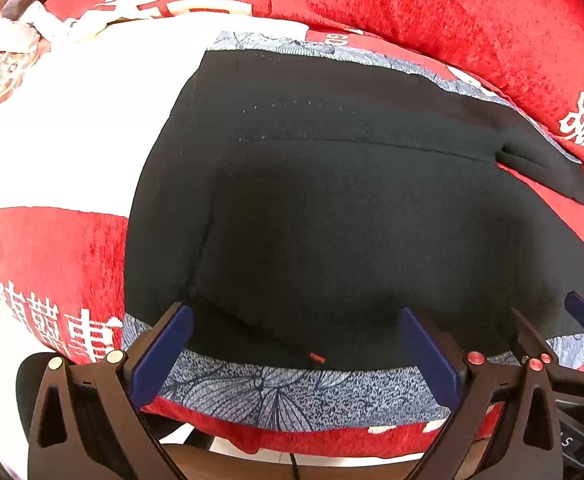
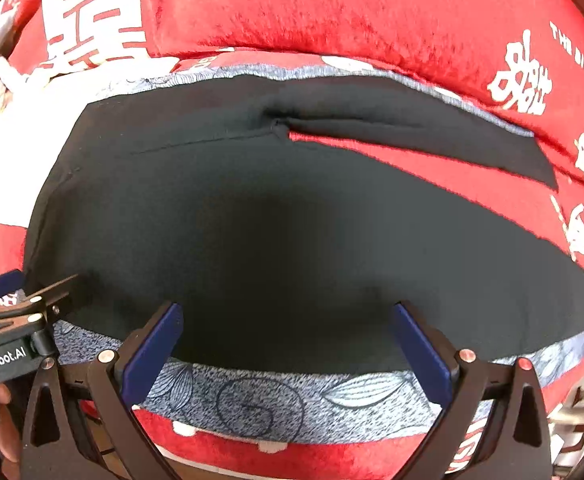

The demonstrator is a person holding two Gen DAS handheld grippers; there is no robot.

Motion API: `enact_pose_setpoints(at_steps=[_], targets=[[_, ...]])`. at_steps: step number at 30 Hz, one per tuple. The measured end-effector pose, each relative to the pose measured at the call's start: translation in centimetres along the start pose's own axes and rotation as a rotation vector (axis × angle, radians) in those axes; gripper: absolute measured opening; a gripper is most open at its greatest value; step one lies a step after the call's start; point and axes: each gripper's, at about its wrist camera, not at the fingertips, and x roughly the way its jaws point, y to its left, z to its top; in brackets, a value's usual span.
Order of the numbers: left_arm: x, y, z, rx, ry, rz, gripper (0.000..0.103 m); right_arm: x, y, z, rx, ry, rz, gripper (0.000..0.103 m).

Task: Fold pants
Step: 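Grasp the waistband edge with both grippers and lift it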

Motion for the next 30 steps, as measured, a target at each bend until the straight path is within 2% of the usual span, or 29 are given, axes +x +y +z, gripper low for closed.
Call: enact_pose_setpoints(at_steps=[7, 11, 13, 16, 18, 24, 30], targets=[[0.6, 0.3, 0.6, 0.005, 0.010, 0.009, 0.103, 0.7, 0.2, 0.6, -0.017, 0.006, 0.029, 0.103], [1.8, 0.7, 0.6, 0.015, 0.030, 0.001, 0.103, 2.5, -0.7, -0.1, 0.003, 0.064, 0.075, 0.103], [1.7, 0.7, 0.6, 0.027, 0.028, 0.000, 0.103, 2.4, -1.5, -0.5, 0.000, 0.044, 0.097, 0.103], [1.4, 1.2, 1.2, 0.015, 0.034, 0.009, 0.103, 2.1, -2.8, -0.8, -0.006, 0.048, 0.082, 0.103], [0.9, 1.3, 2.1, 0.005, 0.011, 0.023, 0.103, 1.4, -4.1, -0.5, 0.022, 0.031, 0.065, 0.103], [0.3, 0.2, 5.8, 0.034, -0.034, 0.033, 0.103, 0.2, -5.7, 4.1, 0.007, -0.044, 0.021, 0.103], [1.1, -0.6, 8.8, 0.046, -0.033, 0.035, 0.103, 1.5, -4.7, 9.5, -0.030, -0.083, 0.049, 0.103]])
